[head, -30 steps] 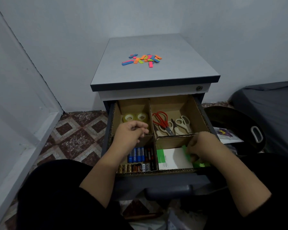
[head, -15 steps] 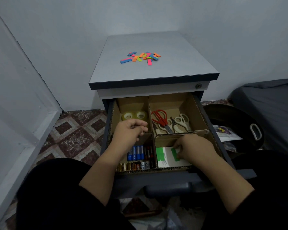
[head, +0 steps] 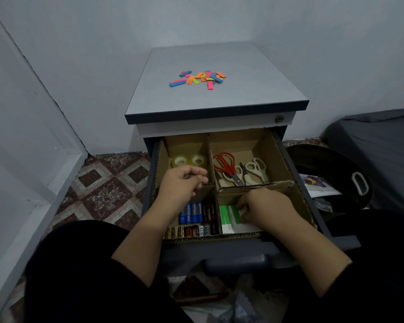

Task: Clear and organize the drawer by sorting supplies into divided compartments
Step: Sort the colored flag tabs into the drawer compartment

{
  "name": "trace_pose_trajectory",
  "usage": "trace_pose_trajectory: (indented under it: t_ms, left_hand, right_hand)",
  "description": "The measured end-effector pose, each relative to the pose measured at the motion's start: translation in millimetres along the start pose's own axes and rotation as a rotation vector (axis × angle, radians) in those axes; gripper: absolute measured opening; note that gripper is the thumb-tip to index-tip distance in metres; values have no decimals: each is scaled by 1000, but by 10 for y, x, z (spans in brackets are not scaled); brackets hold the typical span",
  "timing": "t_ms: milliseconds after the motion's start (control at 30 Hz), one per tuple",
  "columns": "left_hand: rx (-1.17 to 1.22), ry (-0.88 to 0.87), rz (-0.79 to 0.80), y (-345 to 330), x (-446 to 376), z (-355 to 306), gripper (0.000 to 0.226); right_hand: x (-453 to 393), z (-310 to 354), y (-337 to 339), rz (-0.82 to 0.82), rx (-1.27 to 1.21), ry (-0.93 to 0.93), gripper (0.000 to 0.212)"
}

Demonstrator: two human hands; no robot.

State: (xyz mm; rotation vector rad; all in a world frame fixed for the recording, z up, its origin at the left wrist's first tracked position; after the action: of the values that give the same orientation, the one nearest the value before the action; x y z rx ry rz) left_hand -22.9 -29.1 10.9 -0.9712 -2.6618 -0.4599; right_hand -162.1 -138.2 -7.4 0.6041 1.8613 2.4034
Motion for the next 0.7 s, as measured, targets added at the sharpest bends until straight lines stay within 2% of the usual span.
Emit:
trace_pose_trajectory:
  t_ms: [700]
  left_hand:
    - [-6, -12, 10, -4, 41, -27, 20]
  right_hand:
    - [4, 121, 44, 1, 58, 57, 31]
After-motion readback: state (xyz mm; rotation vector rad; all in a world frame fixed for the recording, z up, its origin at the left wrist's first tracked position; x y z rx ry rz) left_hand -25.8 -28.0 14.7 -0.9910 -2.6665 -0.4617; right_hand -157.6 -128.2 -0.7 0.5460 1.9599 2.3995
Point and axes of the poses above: each hand's wrist, its own x-axis away from the middle knuckle, its own y-axis out of the back of the hand, z = x × y, the point moved 10 cm from there along -x, towards the middle knuckle, and after that the axes turned 14 degrees about y, right-handed, at the moved point
